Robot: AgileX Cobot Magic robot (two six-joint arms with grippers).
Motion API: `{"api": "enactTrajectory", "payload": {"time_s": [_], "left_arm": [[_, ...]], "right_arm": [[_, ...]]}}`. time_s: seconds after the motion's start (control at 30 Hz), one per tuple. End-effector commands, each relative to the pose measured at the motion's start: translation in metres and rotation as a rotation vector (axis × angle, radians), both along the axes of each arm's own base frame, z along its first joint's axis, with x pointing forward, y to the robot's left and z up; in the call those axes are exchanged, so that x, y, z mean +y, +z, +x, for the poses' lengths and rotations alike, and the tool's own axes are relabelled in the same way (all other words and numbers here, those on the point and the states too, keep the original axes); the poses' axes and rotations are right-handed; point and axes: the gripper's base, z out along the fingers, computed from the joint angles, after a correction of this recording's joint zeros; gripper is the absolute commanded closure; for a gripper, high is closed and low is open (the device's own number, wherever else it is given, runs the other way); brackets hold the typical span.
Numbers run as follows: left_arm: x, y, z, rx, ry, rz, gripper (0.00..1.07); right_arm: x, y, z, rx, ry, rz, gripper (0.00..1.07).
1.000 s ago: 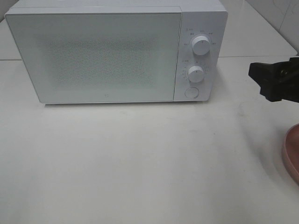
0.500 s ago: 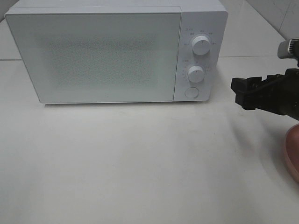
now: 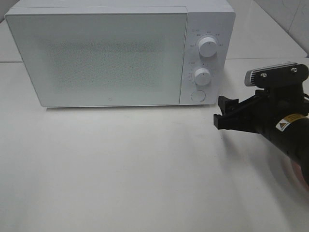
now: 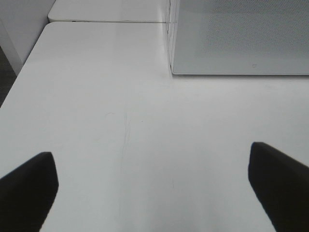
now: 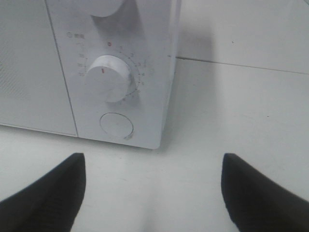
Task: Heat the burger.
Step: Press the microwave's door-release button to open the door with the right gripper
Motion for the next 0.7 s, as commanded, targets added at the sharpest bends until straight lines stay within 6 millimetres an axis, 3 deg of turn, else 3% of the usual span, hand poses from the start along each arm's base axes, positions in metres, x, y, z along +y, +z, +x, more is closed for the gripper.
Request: {"api": "enactTrajectory", "payload": {"time_s": [0.03,0.2,0.6,0.7], "left_arm": [[0.0,-0.001,-0.004,-0.023,0.005,-0.005,0.06],[0.0,-0.001,-0.004,-0.023,0.005,-0.005,0.06],[0.0,-0.001,-0.004,-0.023,0.005,-0.005,0.06],[0.0,-0.001,-0.004,-0.023,0.005,-0.005,0.06]], "right_arm": [[0.007,0.0,-0.003,-0.037,0.001,-0.005,0.32],[0.022,-0.008,-0.014,-0.008,-0.048,0.015,0.32],[0.022,-0.007,-0.014,-0.019,-0.075,0.042,0.32],[0.022,-0.007,-0.014,-0.006,-0.119,0.171,0.34]]}}
